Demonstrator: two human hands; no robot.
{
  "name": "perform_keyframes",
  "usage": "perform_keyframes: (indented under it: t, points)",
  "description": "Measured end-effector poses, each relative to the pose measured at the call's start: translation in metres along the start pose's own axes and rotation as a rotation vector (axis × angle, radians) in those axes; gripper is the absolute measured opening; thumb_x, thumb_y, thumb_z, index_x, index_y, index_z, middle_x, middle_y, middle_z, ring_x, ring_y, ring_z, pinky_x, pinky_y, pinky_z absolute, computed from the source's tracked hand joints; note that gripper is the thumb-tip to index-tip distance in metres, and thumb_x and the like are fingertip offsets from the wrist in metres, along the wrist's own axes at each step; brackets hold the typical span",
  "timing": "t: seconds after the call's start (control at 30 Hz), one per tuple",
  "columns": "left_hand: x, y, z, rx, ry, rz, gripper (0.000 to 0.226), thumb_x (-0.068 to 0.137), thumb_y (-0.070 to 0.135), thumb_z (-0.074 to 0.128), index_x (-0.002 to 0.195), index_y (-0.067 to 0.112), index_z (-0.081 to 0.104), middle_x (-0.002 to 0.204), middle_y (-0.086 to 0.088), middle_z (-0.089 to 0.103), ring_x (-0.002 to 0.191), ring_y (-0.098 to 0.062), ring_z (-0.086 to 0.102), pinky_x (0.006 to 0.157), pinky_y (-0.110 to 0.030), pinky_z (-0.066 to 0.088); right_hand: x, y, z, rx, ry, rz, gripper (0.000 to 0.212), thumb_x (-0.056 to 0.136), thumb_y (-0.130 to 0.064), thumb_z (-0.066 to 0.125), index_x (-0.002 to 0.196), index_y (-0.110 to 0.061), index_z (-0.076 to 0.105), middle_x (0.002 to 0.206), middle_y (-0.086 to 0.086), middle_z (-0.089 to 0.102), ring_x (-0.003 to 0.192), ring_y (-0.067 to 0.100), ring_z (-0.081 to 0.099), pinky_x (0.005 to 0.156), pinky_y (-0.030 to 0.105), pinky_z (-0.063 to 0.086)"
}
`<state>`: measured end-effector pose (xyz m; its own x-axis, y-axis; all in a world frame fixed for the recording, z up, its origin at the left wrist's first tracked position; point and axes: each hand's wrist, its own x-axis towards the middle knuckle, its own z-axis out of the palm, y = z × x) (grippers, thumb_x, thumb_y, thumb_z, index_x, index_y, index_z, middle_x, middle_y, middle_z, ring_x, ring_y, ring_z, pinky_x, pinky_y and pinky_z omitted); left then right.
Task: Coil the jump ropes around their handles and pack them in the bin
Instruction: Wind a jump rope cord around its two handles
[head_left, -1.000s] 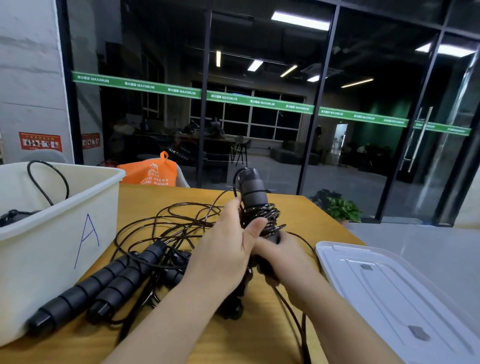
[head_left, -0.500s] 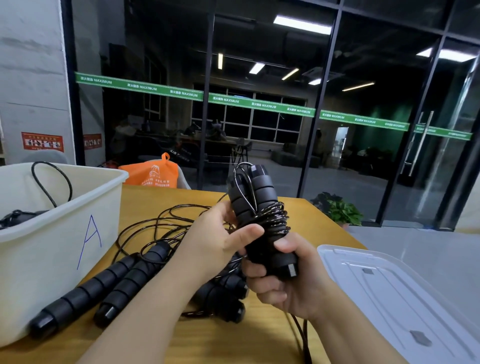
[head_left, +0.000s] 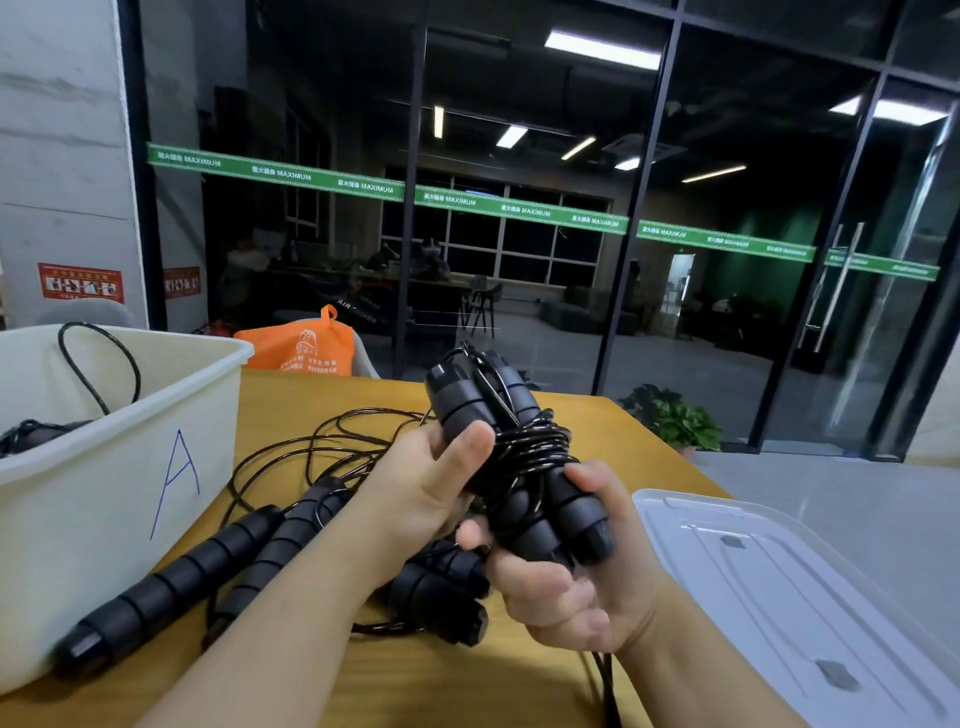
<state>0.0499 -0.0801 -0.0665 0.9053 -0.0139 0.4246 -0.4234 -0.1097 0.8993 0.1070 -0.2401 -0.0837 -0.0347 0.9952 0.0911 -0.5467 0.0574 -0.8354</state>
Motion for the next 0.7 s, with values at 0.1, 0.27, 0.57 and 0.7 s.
perform_keyframes:
  t: [0.1,0.27,0.57,0.7]
  points:
    - [0.001,0.006,0.000,0.004,0.139,-0.024,0.066,0.066,0.080,0.056,0.077,0.014,0.055,0.045,0.009,0.052,0.038,-0.002,0.044,0.044,-0.017,0.035,0.001,-0.003,0.004,-0.055,0.237,-0.064,0.065,0.080,-0.057,0.059,0.119,-0.004,0.060,0.079,0.008,0.063,0.046,0.008,0.045,0.040,0.015,0.043]
    - [0.003,0.010,0.005,0.330,0.459,0.019,0.040,0.067,0.064,0.055,0.070,0.024,0.059,0.052,0.017,0.062,0.055,0.012,0.055,0.047,-0.008,0.038,0.007,-0.004,0.017,-0.719,1.028,-0.309,0.042,0.074,-0.042,0.066,0.108,-0.017,0.061,0.097,0.003,0.070,0.074,0.013,0.069,0.059,0.021,0.053]
    - [-0.001,0.009,0.026,0.623,0.503,0.189,0.045,0.062,0.075,0.051,0.081,0.035,0.049,0.065,0.019,0.054,0.062,0.010,0.052,0.057,-0.003,0.037,0.013,0.002,0.026,-1.506,1.343,-0.233,0.042,0.070,-0.024,0.070,0.100,-0.032,0.041,0.091,-0.013,0.058,0.078,0.004,0.057,0.061,0.026,0.047]
    - [0.002,0.005,0.004,0.627,0.398,0.353,0.048,0.070,0.084,0.042,0.079,0.038,0.045,0.058,0.010,0.057,0.065,0.002,0.058,0.051,-0.010,0.040,0.009,-0.004,0.033,-1.080,1.167,-0.273,0.038,0.050,-0.017,0.060,0.088,-0.016,0.054,0.068,-0.004,0.055,0.051,0.005,0.049,0.047,0.019,0.036]
